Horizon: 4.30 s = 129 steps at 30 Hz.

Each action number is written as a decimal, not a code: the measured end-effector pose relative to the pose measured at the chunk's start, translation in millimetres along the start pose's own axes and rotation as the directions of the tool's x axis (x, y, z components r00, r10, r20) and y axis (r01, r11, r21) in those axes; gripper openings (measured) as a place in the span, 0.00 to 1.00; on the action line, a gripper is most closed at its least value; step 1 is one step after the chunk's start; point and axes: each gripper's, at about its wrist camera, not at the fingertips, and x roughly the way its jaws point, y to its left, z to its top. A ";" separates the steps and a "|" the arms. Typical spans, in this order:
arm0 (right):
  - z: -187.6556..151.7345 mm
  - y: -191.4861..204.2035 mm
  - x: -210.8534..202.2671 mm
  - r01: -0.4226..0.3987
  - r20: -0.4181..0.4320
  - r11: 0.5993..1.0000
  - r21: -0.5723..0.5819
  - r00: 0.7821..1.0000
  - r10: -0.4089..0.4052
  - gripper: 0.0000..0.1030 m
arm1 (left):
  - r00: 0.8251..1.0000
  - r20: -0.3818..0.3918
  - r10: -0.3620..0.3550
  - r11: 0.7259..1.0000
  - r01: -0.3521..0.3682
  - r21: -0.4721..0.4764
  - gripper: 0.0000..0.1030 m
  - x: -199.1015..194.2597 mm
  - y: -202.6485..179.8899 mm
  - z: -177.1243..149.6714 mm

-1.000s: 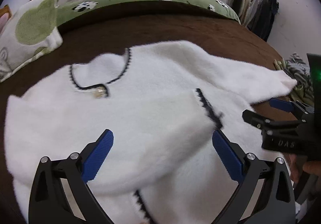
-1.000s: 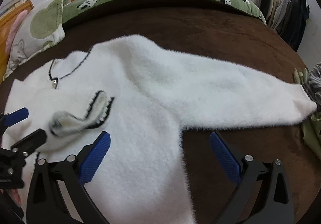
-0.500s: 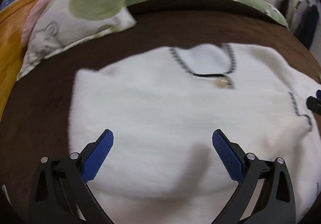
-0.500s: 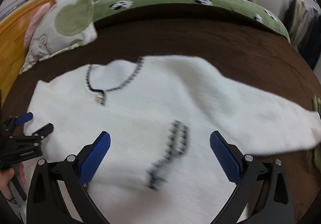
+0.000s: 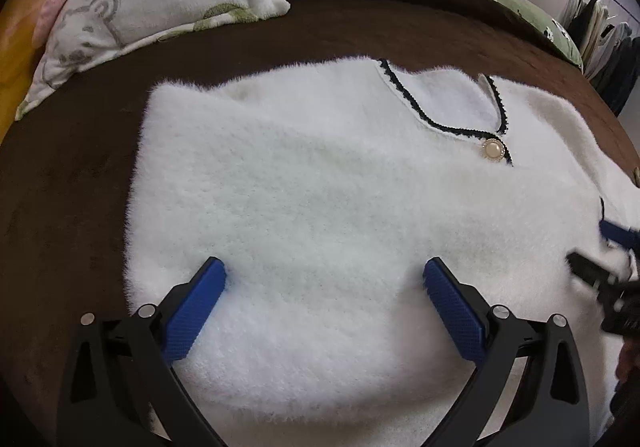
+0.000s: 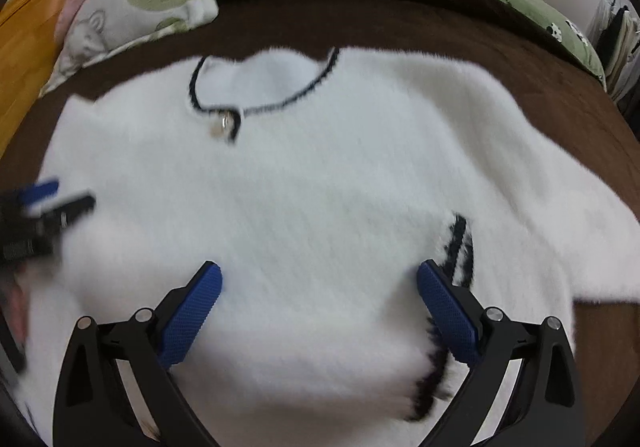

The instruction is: Fold large clothes

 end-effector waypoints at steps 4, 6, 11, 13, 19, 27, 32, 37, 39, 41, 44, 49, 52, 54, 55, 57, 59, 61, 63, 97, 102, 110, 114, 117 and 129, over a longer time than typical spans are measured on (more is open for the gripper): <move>-18.6 -6.7 -7.3 0.030 0.002 0.999 -0.023 1.000 -0.030 0.94 | 1.000 0.000 -0.001 1.000 0.001 0.002 0.94 1.3 -0.4 0.0; -28.1 -19.6 -6.3 -0.013 -0.014 0.999 0.031 1.000 0.013 0.94 | 1.000 0.002 -0.004 1.000 0.004 -0.003 0.94 1.8 0.3 0.0; -34.0 -24.2 -1.3 -0.028 -0.005 0.999 0.045 1.000 0.029 0.95 | 1.000 0.009 0.001 1.000 -0.001 -0.003 0.94 3.1 -1.3 -1.0; -34.3 -23.7 -1.2 -0.032 -0.001 0.998 0.047 0.999 0.032 0.96 | 1.000 0.008 0.001 1.000 -0.001 -0.004 0.94 3.1 -1.5 -1.0; -24.4 -30.3 -16.8 -0.058 0.010 0.998 0.023 0.998 0.058 0.94 | 1.000 -0.016 0.017 1.000 -0.017 -0.005 0.94 -3.5 -6.6 4.2; -15.8 -88.7 -78.6 -0.081 0.104 0.994 0.076 0.992 0.073 0.94 | 0.995 0.064 -0.075 0.990 0.067 0.126 0.94 -48.1 -78.5 21.4; -29.5 -160.8 -107.3 -0.010 0.125 0.984 0.178 0.992 -0.012 0.94 | 0.983 0.026 -0.181 0.964 0.172 0.204 0.94 -37.5 -144.6 26.8; -61.5 -239.8 -121.7 0.042 0.122 0.935 0.351 0.988 -0.090 0.94 | 0.970 -0.049 -0.240 0.938 0.244 0.246 0.94 -15.5 -212.5 24.1; -70.6 -260.5 -125.0 0.066 0.119 0.921 0.383 0.986 -0.120 0.94 | 0.963 -0.061 -0.262 0.930 0.269 0.248 0.94 -9.1 -236.2 24.2; -81.8 -283.0 -126.8 0.088 0.111 0.904 0.419 0.983 -0.147 0.94 | 0.957 -0.069 -0.281 0.928 0.290 0.234 0.94 -2.7 -254.6 25.5; -95.3 -311.8 -127.9 0.113 0.104 0.881 0.459 0.978 -0.180 0.94 | 0.953 -0.082 -0.290 0.932 0.301 0.201 0.94 11.4 -276.1 30.3; -115.2 -359.1 -130.4 0.114 0.118 0.826 0.551 0.970 -0.213 0.95 | 0.957 -0.077 -0.281 0.944 0.290 0.156 0.94 27.3 -293.8 39.6; -122.8 -378.9 -128.7 0.111 0.120 0.801 0.589 0.967 -0.223 0.95 | 0.963 -0.098 -0.250 0.954 0.262 0.144 0.94 40.2 -302.4 42.7; -127.3 -387.7 -128.7 0.111 0.126 0.791 0.601 0.965 -0.231 0.95 | 0.969 -0.105 -0.225 0.958 0.240 0.155 0.94 45.6 -305.4 42.0; -128.7 -391.4 -128.3 0.108 0.129 0.788 0.607 0.964 -0.231 0.95 | 0.972 -0.109 -0.210 0.960 0.226 0.167 0.94 48.1 -308.2 40.8; -133.4 -399.8 -127.3 0.100 0.137 0.780 0.618 0.963 -0.232 0.95 | 0.976 -0.115 -0.184 0.960 0.204 0.192 0.94 51.6 -312.0 38.7; -136.5 -405.7 -127.1 0.082 0.161 0.777 0.624 0.960 -0.231 0.95 | 0.981 -0.115 -0.158 0.959 0.181 0.218 0.94 54.1 -316.3 37.4; -138.7 -411.2 -127.3 0.043 0.203 0.779 0.625 0.955 -0.216 0.95 | 0.981 -0.113 -0.158 0.959 0.179 0.219 0.95 55.1 -316.5 37.0; -139.9 -420.9 -124.2 -0.016 0.229 0.768 0.641 0.958 -0.172 0.95 | 0.980 -0.110 -0.165 0.957 0.186 0.221 0.95 55.2 -313.4 36.1; -106.9 -458.0 -53.5 0.070 0.162 0.644 0.762 0.942 -0.295 0.19 | 0.987 -0.040 -0.156 0.954 0.161 0.253 0.95 51.1 -311.5 27.4; -106.6 -454.1 -62.0 0.036 0.202 0.681 0.731 0.942 -0.267 0.10 | 0.987 -0.029 -0.157 0.954 0.159 0.254 0.95 51.2 -311.1 26.7; -92.6 -447.0 -64.9 0.058 0.204 0.711 0.701 0.939 -0.278 0.10 | 0.987 -0.026 -0.157 0.955 0.159 0.252 0.95 51.5 -311.8 26.3; -74.2 -427.7 -89.8 0.049 0.240 0.762 0.646 0.935 -0.263 0.10 | 0.988 -0.024 -0.150 0.956 0.151 0.253 0.95 51.1 -312.2 26.5; -52.2 -406.0 -115.1 0.052 0.277 0.816 0.575 0.927 -0.254 0.09 | 0.990 -0.024 -0.140 0.958 0.141 0.250 0.95 48.6 -314.5 28.4; 20.0 -293.3 -169.8 -0.032 0.412 0.937 0.349 0.903 -0.122 0.09 | 0.993 -0.008 -0.118 0.974 0.117 0.194 0.94 -16.0 -286.0 52.9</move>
